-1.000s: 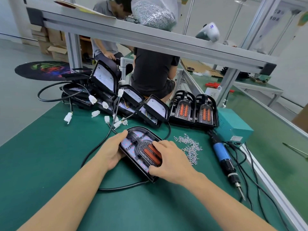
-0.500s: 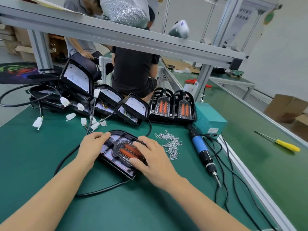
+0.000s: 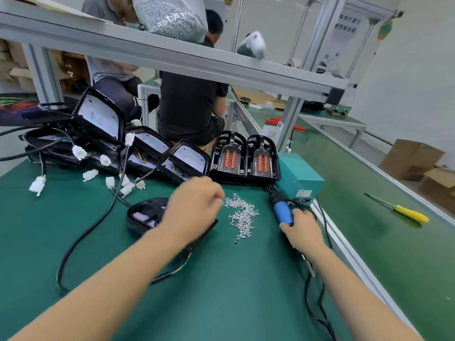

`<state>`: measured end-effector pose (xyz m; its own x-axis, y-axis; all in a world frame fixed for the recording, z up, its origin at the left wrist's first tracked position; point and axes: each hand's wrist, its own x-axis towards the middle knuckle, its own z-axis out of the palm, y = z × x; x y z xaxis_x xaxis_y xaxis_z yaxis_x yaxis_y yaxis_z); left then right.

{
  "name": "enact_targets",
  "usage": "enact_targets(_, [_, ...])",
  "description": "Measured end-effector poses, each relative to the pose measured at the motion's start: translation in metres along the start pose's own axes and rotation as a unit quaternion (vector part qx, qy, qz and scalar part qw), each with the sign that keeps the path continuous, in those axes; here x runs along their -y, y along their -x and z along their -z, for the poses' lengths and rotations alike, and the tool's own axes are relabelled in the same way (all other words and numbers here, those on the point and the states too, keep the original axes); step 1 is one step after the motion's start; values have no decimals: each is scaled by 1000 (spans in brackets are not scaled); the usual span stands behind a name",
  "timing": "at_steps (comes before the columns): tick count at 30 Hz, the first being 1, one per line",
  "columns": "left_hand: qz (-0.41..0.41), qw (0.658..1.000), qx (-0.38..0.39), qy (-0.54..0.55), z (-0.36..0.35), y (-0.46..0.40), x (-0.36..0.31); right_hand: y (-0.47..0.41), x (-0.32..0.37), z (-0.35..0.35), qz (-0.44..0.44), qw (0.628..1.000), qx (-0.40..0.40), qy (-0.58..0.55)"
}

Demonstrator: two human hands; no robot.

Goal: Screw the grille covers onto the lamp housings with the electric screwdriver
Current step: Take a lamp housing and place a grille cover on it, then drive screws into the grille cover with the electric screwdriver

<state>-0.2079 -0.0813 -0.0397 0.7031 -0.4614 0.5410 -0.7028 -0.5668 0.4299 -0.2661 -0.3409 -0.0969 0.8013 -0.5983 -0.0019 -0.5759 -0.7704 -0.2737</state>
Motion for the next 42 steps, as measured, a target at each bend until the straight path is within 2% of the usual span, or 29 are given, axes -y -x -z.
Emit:
enact_targets(2, [-27,995,94,-35,-25,-1,-25,-4,0,-8,-9,1000,9,-16])
enact_targets(4, [-20,976,181,-116,-49,1,-35,-9,1,-12,-18,999,9,-26])
enact_targets(7, [18,947,257,-191,-71,8,-33,-14,2,-15,-31,998,13,-46])
enact_targets(12, [59,946,255,-190,-86,19,-23,-20,-1,-20,-40,996,12,-77])
enact_targets(19, [42,934,277,-220,-89,13,-28,-23,-3,-25,-44,996,10,-71])
enact_targets(23, [-3,918,313,-243,-91,7,-34,-29,-3,-26,-48,997,12,-54])
enact_targets(27, [-65,887,363,-279,-95,5,-36,-36,4,-19,-59,998,23,-21])
enact_targets(29, [-81,884,364,-283,-97,8,-35,-38,5,-15,-60,998,32,-16])
enact_targets(31, [-55,903,347,-246,-93,9,-37,-38,3,-10,-71,995,54,-51])
enact_targets(32, [-24,925,322,-198,-89,9,-38,-38,1,-7,-81,990,67,-91])
enact_targets(34, [51,969,237,-43,-77,7,-36,-33,-1,2,-100,964,92,-228])
enact_targets(35, [97,973,198,63,-68,4,-32,-30,0,7,-111,938,99,-312])
enact_targets(36, [149,955,167,194,-59,0,-29,-27,1,14,-125,905,102,-394])
enact_targets(37, [201,910,140,335,-48,-4,-25,-23,4,22,-131,867,105,-469])
enact_targets(39, [274,786,92,547,-25,-12,-12,-17,14,43,-105,797,106,-586])
enact_targets(40, [295,737,72,604,-14,-16,-5,-12,21,55,-79,764,101,-632])
enact_targets(42, [322,662,45,675,2,-18,9,-1,36,77,-23,691,86,-717])
